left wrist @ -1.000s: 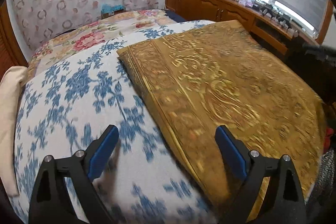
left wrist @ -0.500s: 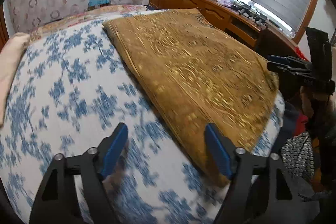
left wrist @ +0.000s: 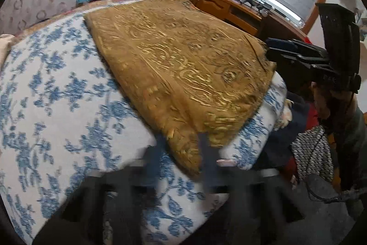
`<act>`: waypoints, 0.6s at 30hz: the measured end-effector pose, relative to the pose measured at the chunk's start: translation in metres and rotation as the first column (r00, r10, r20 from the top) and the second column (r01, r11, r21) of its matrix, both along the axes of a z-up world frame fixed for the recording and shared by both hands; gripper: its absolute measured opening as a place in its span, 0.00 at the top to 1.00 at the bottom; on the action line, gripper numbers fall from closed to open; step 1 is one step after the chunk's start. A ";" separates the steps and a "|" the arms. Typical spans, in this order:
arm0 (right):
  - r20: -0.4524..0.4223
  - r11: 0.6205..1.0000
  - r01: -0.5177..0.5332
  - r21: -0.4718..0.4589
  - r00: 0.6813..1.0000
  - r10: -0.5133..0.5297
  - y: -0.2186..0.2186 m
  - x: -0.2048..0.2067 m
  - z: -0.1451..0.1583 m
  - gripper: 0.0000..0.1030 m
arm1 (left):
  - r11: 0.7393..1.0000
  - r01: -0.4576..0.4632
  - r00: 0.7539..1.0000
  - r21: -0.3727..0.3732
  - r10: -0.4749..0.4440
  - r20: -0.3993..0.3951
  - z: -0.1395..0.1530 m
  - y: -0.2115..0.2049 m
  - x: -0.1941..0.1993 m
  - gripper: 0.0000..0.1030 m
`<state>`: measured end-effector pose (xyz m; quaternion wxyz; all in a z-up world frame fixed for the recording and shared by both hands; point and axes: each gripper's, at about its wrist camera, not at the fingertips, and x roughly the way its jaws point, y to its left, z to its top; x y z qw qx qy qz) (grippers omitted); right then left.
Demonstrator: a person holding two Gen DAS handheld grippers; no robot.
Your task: Fold small clothes
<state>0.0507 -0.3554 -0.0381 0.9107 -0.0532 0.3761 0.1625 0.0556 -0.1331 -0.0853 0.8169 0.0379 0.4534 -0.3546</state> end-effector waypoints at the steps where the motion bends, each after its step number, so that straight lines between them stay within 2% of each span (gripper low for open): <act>1: 0.001 1.000 -0.011 0.003 1.000 0.011 0.003 -0.001 0.000 0.36 | 1.000 -0.004 1.000 -0.004 0.004 0.006 0.002 0.000 0.000 0.90; 3: 0.000 1.000 -0.028 0.008 1.000 0.028 0.008 -0.003 0.001 0.36 | 0.999 -0.007 1.000 -0.035 0.008 0.020 0.012 0.001 0.002 0.94; 7: 0.005 0.998 -0.066 0.001 0.998 0.066 0.020 -0.008 0.002 0.33 | 0.996 0.008 0.998 -0.093 -0.003 0.060 0.039 -0.001 0.007 0.95; 12: 0.000 0.993 -0.117 0.014 0.993 0.117 0.034 -0.015 0.002 0.33 | 0.992 0.020 0.993 -0.124 -0.005 0.119 0.066 -0.011 0.022 0.95; 18: -0.017 0.988 -0.152 0.018 0.988 0.152 0.041 -0.018 -0.002 0.32 | 0.989 0.008 0.988 -0.150 0.015 0.154 0.087 -0.022 0.044 0.95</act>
